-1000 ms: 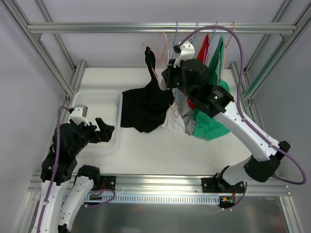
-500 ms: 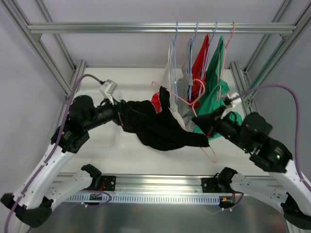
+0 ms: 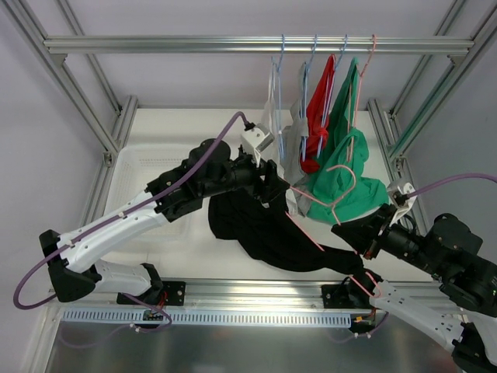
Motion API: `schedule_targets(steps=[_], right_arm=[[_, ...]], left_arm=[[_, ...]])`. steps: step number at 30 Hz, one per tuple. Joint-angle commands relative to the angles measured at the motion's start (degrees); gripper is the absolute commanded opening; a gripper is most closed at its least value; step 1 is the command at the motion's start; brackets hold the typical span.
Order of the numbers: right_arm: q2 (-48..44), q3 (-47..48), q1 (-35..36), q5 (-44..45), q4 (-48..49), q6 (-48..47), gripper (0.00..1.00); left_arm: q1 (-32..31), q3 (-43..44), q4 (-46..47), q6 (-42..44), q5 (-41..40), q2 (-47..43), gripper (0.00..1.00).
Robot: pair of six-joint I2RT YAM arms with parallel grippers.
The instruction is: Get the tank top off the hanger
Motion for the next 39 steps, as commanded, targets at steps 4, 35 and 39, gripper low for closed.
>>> schedule_targets(steps=[4, 35, 39], right_arm=[[-0.4, 3.9, 0.2, 0.4, 1.1, 1.0, 0.00], [-0.1, 3.9, 0.2, 1.2, 4.5, -0.3, 0.00], [-1.8, 2.8, 0.2, 1.3, 2.7, -3.8, 0.00]], left_arm=[[-1.7, 1.0, 2.4, 1.8, -5.1, -0.4, 0.52], [-2.2, -3.7, 5.5, -0.6, -7.6, -1.6, 0.03], [-2.3, -6.2, 5.4, -3.2, -13.9, -5.4, 0.00]])
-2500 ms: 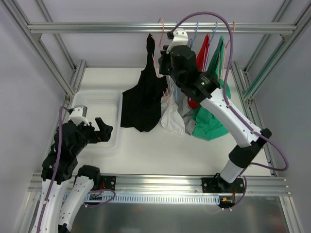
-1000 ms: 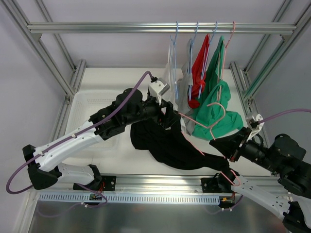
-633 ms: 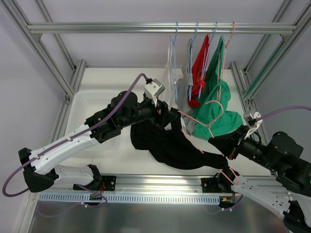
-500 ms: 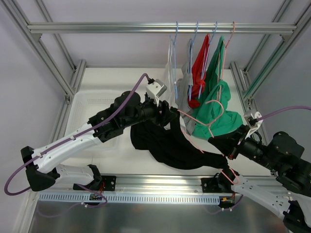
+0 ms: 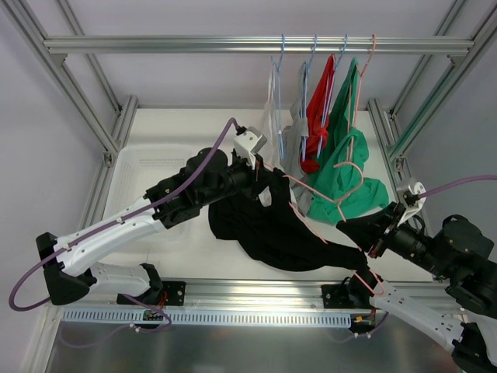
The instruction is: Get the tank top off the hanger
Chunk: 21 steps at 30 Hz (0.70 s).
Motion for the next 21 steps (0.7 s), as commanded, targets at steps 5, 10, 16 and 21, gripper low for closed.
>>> schedule_targets(steps=[5, 10, 16, 21], right_arm=[[-8.0, -1.9, 0.1, -9.1, -5.5, -8.8, 0.00], [-17.4, -3.8, 0.2, -18.9, -1.2, -11.6, 0.00], [-18.6, -15.0, 0.0, -9.7, 23.7, -8.9, 0.00], [-5.2, -25.7, 0.1, -8.7, 54.5, -9.1, 0.00]], left_arm=[[-0.7, -9.1, 2.2, -7.3, -29.3, -14.9, 0.00], [-0.7, -11.5, 1.3, -6.4, -32.0, -18.9, 0.00], [-0.7, -21.0, 7.3, -4.2, -7.3, -20.2, 0.00], [-0.7, -40.3, 28.3, -5.9, 16.6, -25.8, 0.00]])
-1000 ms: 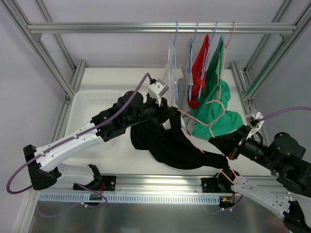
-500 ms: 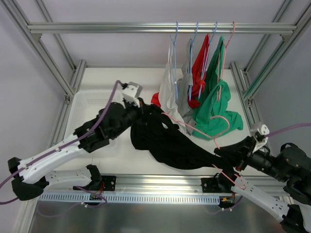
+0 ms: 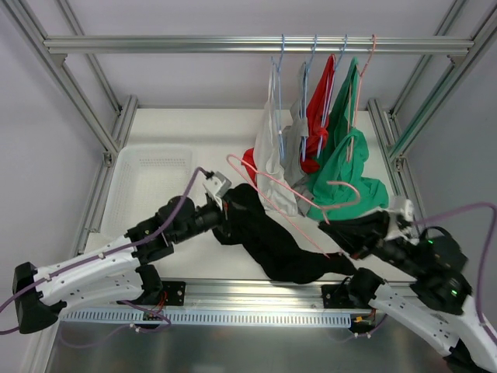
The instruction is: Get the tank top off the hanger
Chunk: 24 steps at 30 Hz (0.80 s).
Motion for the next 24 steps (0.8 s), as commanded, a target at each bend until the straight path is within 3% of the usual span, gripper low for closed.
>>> schedule_targets(steps=[1, 3, 4, 7, 9, 10, 12, 15, 16, 18, 19, 21, 24], right_arm=[[11.6, -6.9, 0.1, 3.4, 39.6, 0.7, 0.00], [19.0, -9.4, 0.2, 7.0, 53.3, 1.5, 0.00], [21.4, -10.4, 0.2, 8.9, 65.8, 1.8, 0.00], [27.6, -11.0, 0.5, 17.2, 75.6, 4.6, 0.00], [28.8, -5.7, 0.9, 16.8, 66.9, 4.8, 0.00], [30.0, -3.0, 1.5, 17.3, 53.6, 4.8, 0.00], [31.9, 2.1, 3.4, 22.7, 44.8, 3.1, 0.00], [35.6, 2.5, 11.1, 34.8, 43.9, -5.1, 0.00], [36.8, 2.2, 12.5, 37.1, 49.3, -7.5, 0.00], [41.5, 6.2, 15.8, 41.4, 49.3, -12.0, 0.00], [43.6, 9.6, 16.9, 43.7, 45.6, -12.1, 0.00], [49.6, 15.1, 19.8, 50.1, 39.2, -13.2, 0.00], [55.6, 20.7, 22.3, 60.6, 36.9, -15.1, 0.00]], left_arm=[[-0.3, -9.5, 17.2, -1.2, 20.9, -3.3, 0.00], [-0.4, -13.5, 20.3, -2.5, 23.2, -2.5, 0.00], [-0.4, -14.3, 20.3, -2.6, 22.7, -2.0, 0.00], [-0.5, -16.7, 17.6, -4.5, 15.8, -0.3, 0.00], [-0.6, -15.9, 9.4, -6.5, 9.1, -0.5, 0.00], [-0.6, -15.5, 6.8, -7.2, 2.9, -0.9, 0.00], [-0.6, -14.5, 2.0, -7.8, -1.7, -2.9, 0.00], [-0.6, -14.0, -2.2, -5.3, -3.4, -5.0, 0.00], [-0.7, -14.0, -2.4, -4.4, -2.4, -5.3, 0.00], [-0.6, -13.2, -3.0, -3.7, -1.9, -5.3, 0.19], [-0.6, -12.6, -4.4, -4.0, -2.0, -5.2, 0.37], [-0.7, -10.3, -7.3, -5.0, -2.5, -5.2, 0.98], [-0.7, -7.2, -11.9, -5.6, -3.4, -6.7, 0.99]])
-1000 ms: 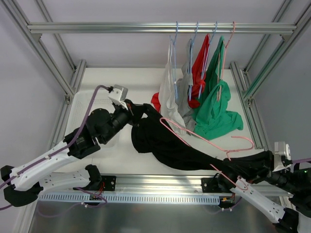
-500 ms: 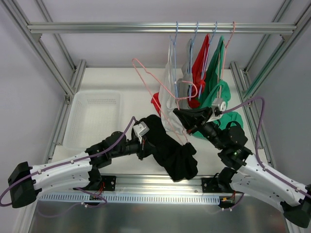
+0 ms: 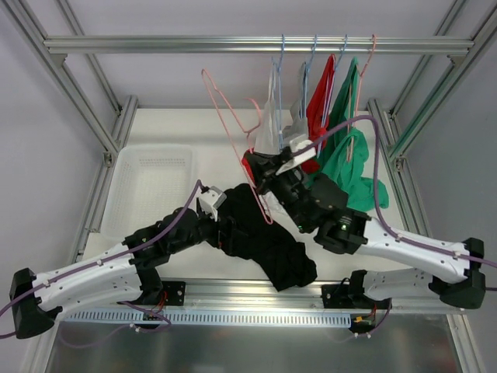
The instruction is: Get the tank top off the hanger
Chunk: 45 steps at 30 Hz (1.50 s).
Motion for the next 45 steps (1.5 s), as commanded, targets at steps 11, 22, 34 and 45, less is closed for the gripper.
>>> schedule_targets(steps=[11, 22, 34, 45], right_arm=[[24.8, 40.6, -10.5, 5.4, -33.7, 8.1, 0.00], [45.7, 69.4, -22.9, -2.4, -43.9, 12.4, 0.01], [49.6, 65.6, -23.7, -1.6, -44.7, 20.1, 0.01], [29.9, 50.4, -20.5, -7.1, -44.8, 15.5, 0.98]], left_arm=[[-0.6, 13.3, -18.0, 0.6, -8.7, -5.4, 0.99], [-0.6, 12.5, -19.6, -0.8, -6.0, -8.4, 0.99], [-0.6, 12.6, -20.5, -1.1, -5.1, -7.7, 0.99], [-0.8, 13.6, -16.5, -1.3, -6.4, 6.9, 0.99]])
